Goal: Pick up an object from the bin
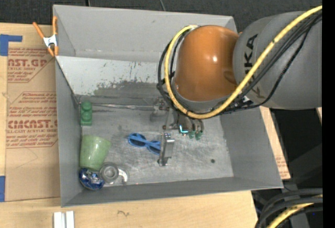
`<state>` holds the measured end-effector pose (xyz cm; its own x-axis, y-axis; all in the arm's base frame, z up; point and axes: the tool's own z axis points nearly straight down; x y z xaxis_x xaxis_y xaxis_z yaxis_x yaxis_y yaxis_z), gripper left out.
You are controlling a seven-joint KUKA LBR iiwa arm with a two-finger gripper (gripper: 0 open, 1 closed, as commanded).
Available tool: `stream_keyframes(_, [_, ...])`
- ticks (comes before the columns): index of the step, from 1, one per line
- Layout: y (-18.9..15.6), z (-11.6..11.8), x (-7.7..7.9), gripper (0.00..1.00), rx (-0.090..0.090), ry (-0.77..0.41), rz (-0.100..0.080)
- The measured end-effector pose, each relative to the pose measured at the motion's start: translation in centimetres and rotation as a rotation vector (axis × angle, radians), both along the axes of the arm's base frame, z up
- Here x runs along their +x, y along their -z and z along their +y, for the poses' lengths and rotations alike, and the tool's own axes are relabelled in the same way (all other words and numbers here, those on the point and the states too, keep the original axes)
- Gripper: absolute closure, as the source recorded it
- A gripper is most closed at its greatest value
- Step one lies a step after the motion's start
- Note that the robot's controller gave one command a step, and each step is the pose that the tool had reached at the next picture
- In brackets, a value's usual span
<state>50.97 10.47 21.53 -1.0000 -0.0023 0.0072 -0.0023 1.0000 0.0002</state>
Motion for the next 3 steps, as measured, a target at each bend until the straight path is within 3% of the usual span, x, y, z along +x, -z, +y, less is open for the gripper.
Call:
stream_keyframes(1, [14.5, -0.2, 5.4, 0.00, 0.001, 0.318, -0.016])
stream_keyframes(2, [14.2, -0.1, 5.6, 1.00, 0.003, 0.318, -0.020])
stream_keyframes(3, [-0.3, -4.1, 4.6, 1.00, 0.000, 0.042, -0.016])
